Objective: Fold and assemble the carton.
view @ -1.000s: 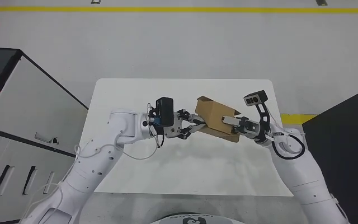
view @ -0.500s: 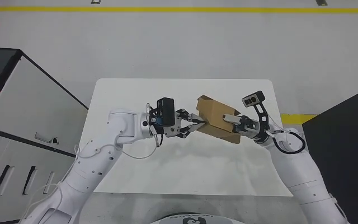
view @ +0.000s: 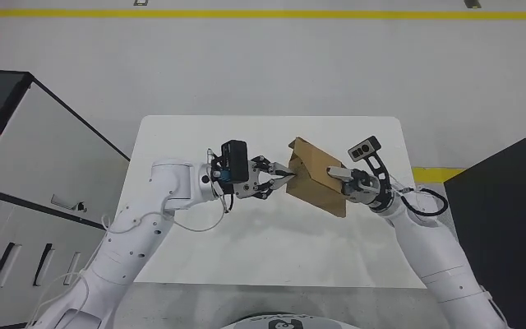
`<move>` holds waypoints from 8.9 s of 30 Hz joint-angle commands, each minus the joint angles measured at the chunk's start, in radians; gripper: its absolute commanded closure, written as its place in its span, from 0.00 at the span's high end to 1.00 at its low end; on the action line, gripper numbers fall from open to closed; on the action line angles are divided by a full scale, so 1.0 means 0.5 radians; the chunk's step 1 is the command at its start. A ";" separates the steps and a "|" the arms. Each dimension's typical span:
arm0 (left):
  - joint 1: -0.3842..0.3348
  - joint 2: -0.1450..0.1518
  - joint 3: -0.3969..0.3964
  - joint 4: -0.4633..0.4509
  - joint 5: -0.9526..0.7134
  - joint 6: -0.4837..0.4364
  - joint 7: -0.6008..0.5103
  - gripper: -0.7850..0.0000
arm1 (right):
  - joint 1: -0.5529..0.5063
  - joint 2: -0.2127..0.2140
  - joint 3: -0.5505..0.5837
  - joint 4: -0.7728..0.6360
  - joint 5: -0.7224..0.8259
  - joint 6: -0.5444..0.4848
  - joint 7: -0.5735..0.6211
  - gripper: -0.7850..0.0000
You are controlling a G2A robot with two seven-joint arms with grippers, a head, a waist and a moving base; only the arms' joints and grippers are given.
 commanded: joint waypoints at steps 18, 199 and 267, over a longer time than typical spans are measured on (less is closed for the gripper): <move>-0.016 -0.006 0.064 -0.014 0.063 -0.022 0.041 0.00 | 0.016 -0.012 -0.010 0.035 -0.020 0.085 0.055 0.00; -0.182 -0.064 0.204 0.127 0.377 0.199 0.531 0.00 | 0.000 -0.153 -0.007 0.142 0.340 0.321 0.344 0.00; -0.340 0.100 0.097 -0.384 1.401 0.087 0.673 0.00 | 0.063 -0.216 -0.094 0.267 0.394 0.350 0.407 0.00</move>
